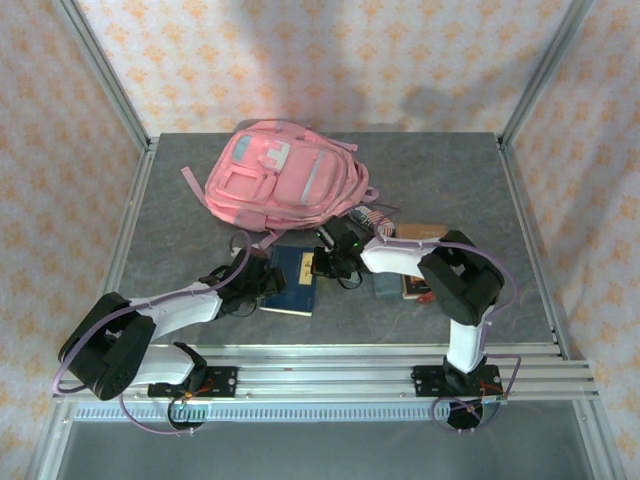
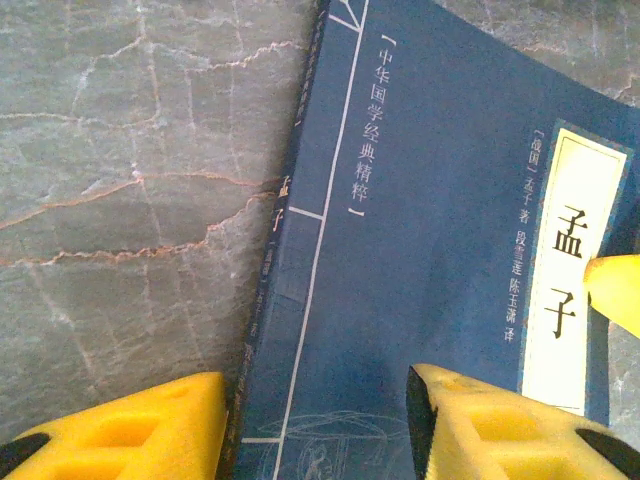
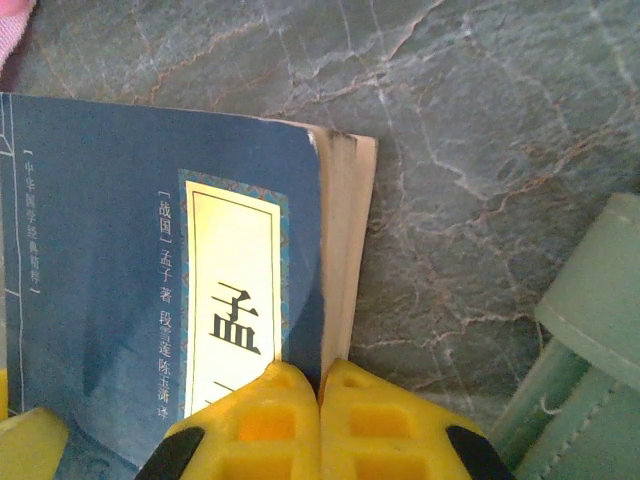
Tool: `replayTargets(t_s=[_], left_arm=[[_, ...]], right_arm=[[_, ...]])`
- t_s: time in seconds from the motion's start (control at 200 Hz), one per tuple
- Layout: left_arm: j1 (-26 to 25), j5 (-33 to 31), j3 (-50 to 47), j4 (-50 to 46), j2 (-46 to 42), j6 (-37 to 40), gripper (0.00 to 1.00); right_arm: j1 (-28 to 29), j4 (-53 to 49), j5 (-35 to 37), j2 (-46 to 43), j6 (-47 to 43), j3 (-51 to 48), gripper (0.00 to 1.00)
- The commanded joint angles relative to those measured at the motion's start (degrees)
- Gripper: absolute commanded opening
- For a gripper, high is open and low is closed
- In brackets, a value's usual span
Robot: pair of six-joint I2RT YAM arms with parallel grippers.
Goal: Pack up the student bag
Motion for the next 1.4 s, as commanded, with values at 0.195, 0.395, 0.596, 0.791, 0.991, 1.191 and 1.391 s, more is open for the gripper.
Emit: replayTargets(t_s=[0.195,0.395,0.596,0.791,0.991,1.191,1.391], left_arm=[[-0.2,7.22,-3.24,9.12,2.07,-2.17,0.47],[-0.24,15.44,-6.79,20.6,0.6,-4.48,0.32],[-0.25,15.9,-10.11,24.21,-6.78,-5.07,0.25],[-0.2,15.49,-12.6,27.46,-9.09,-6.92,0.28],[-0.21,15.1,-12.46,29.57,-5.42,-7.69,0.26],[-0.21,14.7,-10.44,26.12,-5.81,-7.06,0.0],[-0.22,11.2,-7.92,17.07,-15.31,-4.92,0.0]], right_arm=[[0.15,-2.28,4.82,4.0,1.32,-4.38,0.01],[0.23,-1.55,4.71,4.18,1.53,-4.72,0.01],[0.27,-0.58,4.1,4.73,1.85,-4.94,0.01],[0.23,-0.06,3.62,5.08,2.11,-4.57,0.01],[0.26,0.13,3.57,4.37,2.11,-4.73,0.02],[-0.07,0.39,3.22,0.6,1.27,-5.49,0.08],[-2.92,-0.68,1.03,-8.54,-2.24,-5.24,0.23]])
